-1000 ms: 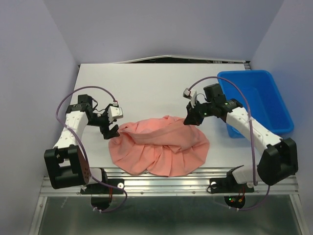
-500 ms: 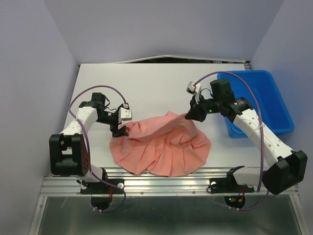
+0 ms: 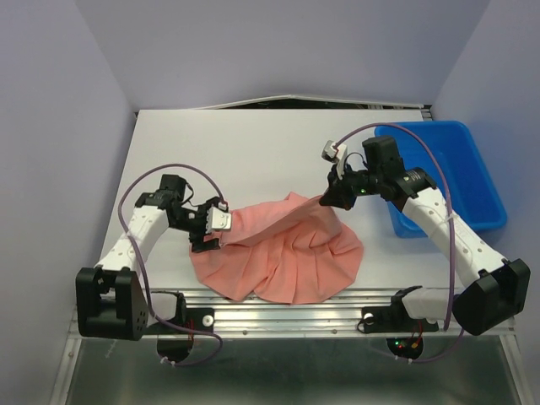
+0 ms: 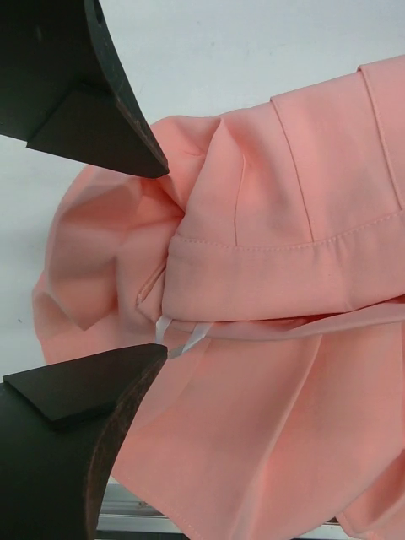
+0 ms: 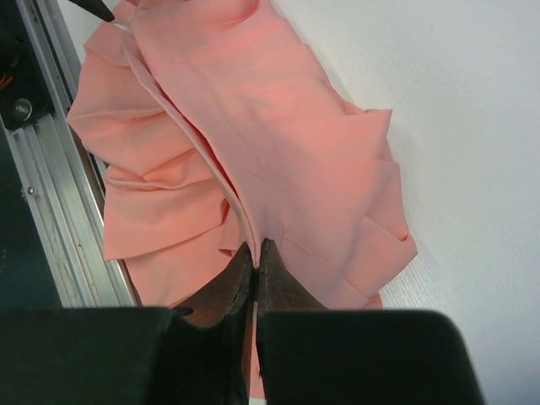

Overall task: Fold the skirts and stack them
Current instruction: Flatten the skirt out

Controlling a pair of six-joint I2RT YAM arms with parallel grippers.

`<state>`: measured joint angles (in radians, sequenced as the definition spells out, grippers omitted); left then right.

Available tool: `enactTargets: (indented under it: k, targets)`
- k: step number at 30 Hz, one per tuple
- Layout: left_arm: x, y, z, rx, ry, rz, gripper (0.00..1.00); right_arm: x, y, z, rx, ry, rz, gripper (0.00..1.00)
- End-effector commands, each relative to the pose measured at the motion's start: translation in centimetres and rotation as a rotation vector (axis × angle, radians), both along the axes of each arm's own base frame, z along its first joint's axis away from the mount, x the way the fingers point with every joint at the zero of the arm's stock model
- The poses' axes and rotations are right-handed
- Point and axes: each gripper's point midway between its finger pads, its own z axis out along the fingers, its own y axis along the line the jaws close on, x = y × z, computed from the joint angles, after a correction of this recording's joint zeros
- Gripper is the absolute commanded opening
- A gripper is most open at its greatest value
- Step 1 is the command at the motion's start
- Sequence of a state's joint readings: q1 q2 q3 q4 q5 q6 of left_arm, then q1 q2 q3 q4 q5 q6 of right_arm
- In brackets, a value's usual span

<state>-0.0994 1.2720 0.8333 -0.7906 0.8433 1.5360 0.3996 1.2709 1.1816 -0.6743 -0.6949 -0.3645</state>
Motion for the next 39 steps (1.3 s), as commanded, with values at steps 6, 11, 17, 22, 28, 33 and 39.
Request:
enactTargets:
  k: [6, 11, 17, 22, 28, 33, 39]
  targets:
    - [-1.7, -0.7, 0.0, -0.024, -0.083, 0.054, 0.96, 0.7, 0.1, 0.7, 0.005, -0.041, -0.013, 0.01]
    - [-0.6, -2.1, -0.6, -0.039, -0.101, 0.126, 0.97, 1.1, 0.1, 1.2, 0.006, -0.05, -0.025, 0.01]
    - [4.0, -2.1, -0.2, -0.048, -0.212, 0.295, 0.88, 1.2, -0.1, 1.3, -0.001, -0.061, -0.041, 0.01]
    - [6.7, -0.7, 0.9, 0.005, -0.234, 0.398, 0.32, 2.7, -1.1, 1.5, -0.036, -0.103, -0.135, 0.01]
    - [8.4, -0.6, 6.9, -0.03, -0.275, 0.452, 0.0, 6.4, -2.8, 4.5, -0.036, -0.254, -0.332, 0.01]
    - [12.2, 2.0, 14.4, -0.013, -0.374, 0.647, 0.0, 10.8, -6.1, 12.8, -0.001, -0.486, -0.585, 0.01]
    - [13.0, 3.9, 25.9, -0.046, -0.558, 0.708, 0.0, 11.1, -8.0, 21.5, 0.092, -0.679, -0.706, 0.01]
